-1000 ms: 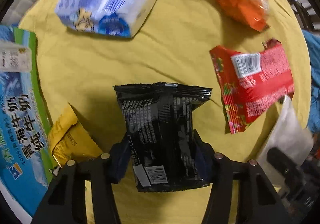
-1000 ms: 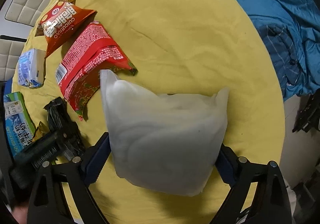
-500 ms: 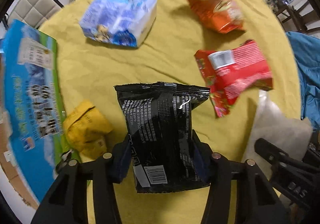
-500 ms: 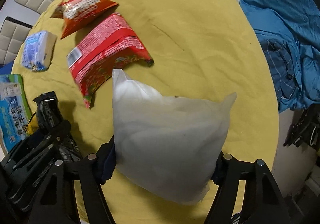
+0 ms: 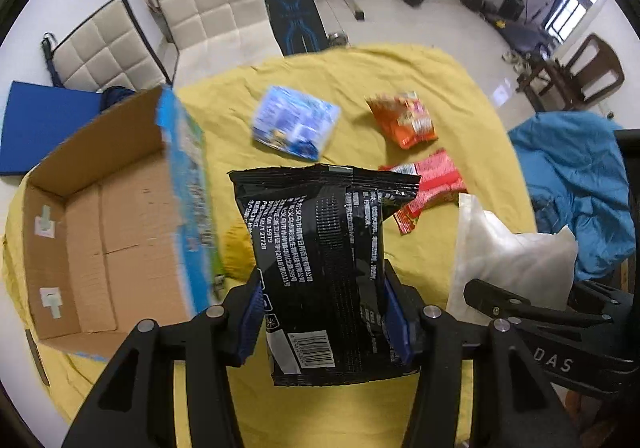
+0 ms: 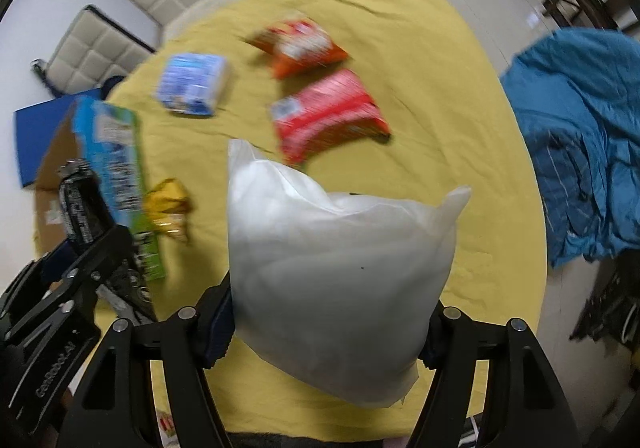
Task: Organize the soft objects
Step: 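Carry both bags over the cardboard box and lower them inside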
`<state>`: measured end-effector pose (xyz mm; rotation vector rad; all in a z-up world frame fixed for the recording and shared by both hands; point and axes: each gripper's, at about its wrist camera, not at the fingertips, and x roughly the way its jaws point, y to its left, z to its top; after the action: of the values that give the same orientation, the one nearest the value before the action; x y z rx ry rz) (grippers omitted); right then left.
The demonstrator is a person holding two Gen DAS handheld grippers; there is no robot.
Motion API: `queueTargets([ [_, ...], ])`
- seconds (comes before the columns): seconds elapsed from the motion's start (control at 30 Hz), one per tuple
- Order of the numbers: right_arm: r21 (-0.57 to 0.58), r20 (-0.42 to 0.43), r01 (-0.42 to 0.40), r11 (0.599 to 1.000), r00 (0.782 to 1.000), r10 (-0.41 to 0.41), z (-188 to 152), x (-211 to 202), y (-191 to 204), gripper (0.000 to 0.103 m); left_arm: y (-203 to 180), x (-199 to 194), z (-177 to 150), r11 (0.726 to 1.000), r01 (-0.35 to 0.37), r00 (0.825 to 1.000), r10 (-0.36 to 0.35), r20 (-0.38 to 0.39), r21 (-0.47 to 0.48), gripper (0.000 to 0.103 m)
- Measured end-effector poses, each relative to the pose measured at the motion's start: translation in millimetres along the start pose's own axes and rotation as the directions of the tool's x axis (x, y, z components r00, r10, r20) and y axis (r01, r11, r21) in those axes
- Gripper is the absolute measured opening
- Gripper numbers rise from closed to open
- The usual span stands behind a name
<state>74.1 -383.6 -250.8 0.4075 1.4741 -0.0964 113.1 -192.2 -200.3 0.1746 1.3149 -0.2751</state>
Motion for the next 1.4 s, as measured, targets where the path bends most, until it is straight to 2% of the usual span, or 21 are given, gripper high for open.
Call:
queueTargets([
  [0.33,-0.139,0.094,-0.09,0.986,0.99,0.104,5.4,-74.6,110.0,0.072,71.0,-53.0,10.2,0.996,0.021,0.993,-0.011,0.118,-0.088,0.049],
  [0.63,-0.222,0.089,-0.132,0.966,0.984,0.155,4.3,-82.2,223.1,0.072,169.4,-82.7,17.3,0.989,0.04,0.989,-0.019,0.149,-0.142,0.049],
  [0.87,-0.272,0.033,-0.131,0.953,0.989,0.145,22.1,-39.3,298.0,0.072,251.0,-65.7,30.0,0.978,0.055,0.994,-0.034,0.104,-0.202,0.049],
  [0.97,-0.286,0.001,-0.123,0.95,0.992,0.128,37.2,-6.4,320.4,0.072,278.9,-47.8,39.8,0.976,0.049,0.997,-0.035,0.067,-0.214,0.049],
  [1.07,-0.299,-0.016,-0.104,0.948,0.994,0.104,51.9,22.4,339.4,0.072,308.0,-21.7,49.3,0.968,0.069,0.998,-0.066,0.02,-0.24,0.05],
  [1.23,-0.329,-0.049,-0.078,0.941,0.997,0.065,71.6,66.8,366.9,0.072,334.0,23.9,58.7,0.961,0.093,0.992,-0.111,-0.057,-0.26,0.05],
  [1.4,-0.381,-0.072,-0.048,0.923,0.997,0.022,85.7,106.8,384.1,0.072,351.1,65.2,66.7,0.957,0.137,0.978,-0.172,-0.118,-0.255,0.05],
])
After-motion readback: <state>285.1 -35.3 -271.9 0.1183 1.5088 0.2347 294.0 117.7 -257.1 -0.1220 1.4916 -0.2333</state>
